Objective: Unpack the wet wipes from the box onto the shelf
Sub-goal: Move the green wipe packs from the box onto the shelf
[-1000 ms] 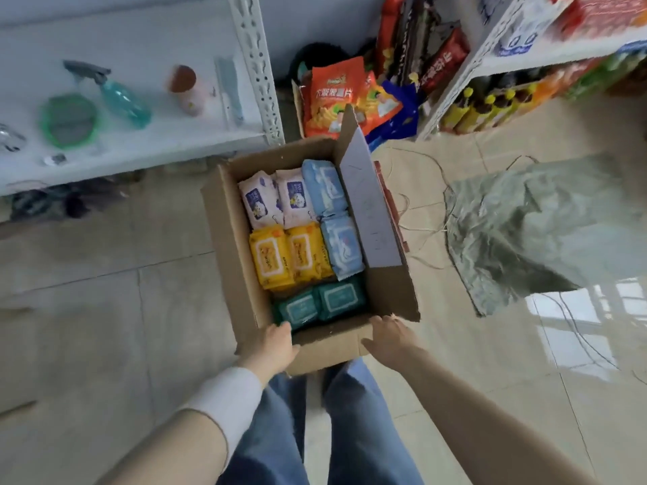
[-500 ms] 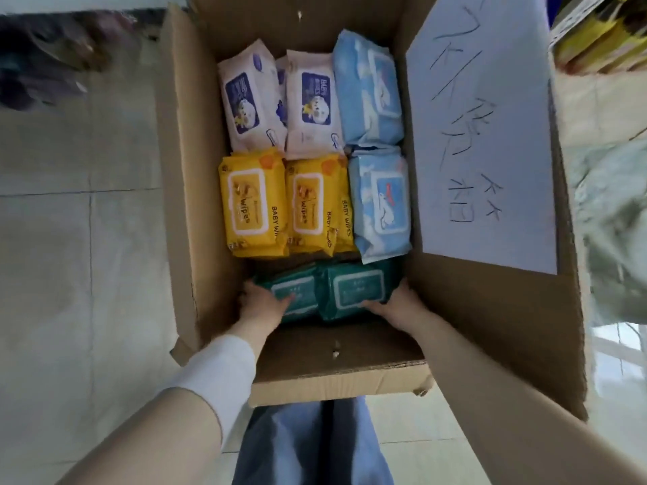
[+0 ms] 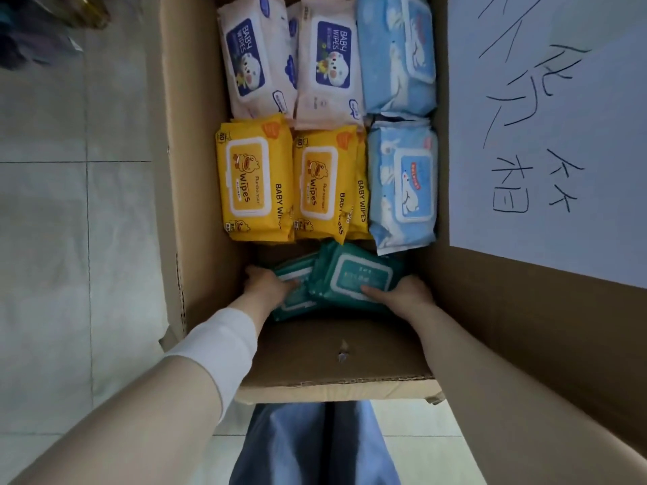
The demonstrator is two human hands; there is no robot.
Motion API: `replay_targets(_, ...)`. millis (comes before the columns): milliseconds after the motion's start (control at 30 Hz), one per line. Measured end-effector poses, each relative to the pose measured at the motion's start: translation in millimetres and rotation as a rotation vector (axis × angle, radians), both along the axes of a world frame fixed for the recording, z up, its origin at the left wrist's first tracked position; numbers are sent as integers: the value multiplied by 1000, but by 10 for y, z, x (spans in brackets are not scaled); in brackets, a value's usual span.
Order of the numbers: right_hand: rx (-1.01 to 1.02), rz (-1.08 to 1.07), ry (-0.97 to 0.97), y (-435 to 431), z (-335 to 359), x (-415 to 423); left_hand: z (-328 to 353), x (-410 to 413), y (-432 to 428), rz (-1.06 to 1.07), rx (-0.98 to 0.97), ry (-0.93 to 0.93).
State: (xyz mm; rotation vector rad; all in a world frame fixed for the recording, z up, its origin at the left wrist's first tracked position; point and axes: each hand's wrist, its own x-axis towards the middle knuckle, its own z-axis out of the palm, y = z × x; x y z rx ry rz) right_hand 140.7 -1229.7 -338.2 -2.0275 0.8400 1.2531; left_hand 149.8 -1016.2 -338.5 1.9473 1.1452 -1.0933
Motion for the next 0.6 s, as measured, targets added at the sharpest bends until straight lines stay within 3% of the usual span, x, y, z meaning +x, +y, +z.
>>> replay_targets(167, 99, -291, 65, -26, 109, 54, -13, -47, 62, 190, -118, -4)
replay_targets(600, 162, -466, 98, 55, 53, 12, 47, 119, 52, 524, -333, -49)
